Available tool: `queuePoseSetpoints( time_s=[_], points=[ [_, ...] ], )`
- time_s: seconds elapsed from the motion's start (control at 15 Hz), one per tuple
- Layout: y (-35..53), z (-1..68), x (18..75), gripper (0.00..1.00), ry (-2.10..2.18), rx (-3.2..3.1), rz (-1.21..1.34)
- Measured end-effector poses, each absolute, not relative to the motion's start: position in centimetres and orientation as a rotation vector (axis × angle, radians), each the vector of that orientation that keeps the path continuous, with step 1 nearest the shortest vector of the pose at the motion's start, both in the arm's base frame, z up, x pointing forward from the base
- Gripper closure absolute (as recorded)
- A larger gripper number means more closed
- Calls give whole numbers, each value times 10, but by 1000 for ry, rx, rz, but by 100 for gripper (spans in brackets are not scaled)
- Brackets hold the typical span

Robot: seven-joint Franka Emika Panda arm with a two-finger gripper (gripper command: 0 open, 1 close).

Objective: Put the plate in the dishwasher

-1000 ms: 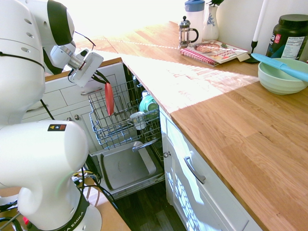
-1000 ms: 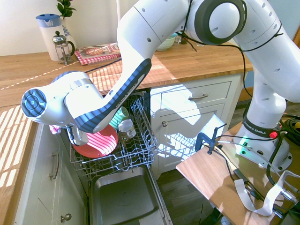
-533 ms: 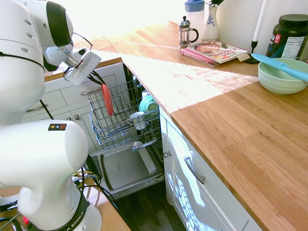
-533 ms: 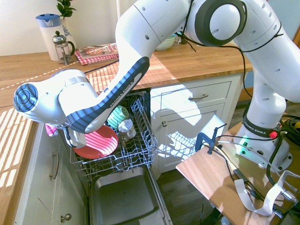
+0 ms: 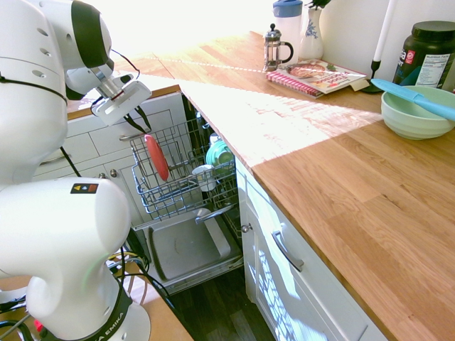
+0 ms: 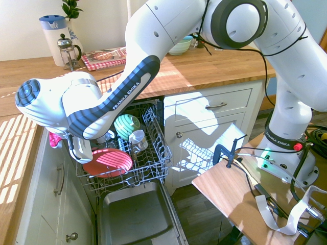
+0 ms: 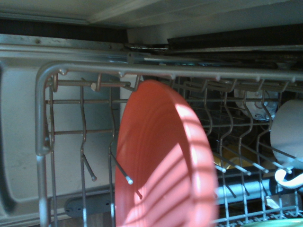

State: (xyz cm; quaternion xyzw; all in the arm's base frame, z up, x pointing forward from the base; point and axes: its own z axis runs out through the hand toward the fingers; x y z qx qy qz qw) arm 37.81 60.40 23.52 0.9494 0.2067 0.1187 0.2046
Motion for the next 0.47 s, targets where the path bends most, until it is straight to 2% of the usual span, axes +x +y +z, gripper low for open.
queuePoseSetpoints(
  time_s=[0.27,0.47],
  points=[
    [592,265,404,0,554,2719,306],
    [558,338,452,0,510,2813,320]
  ],
)
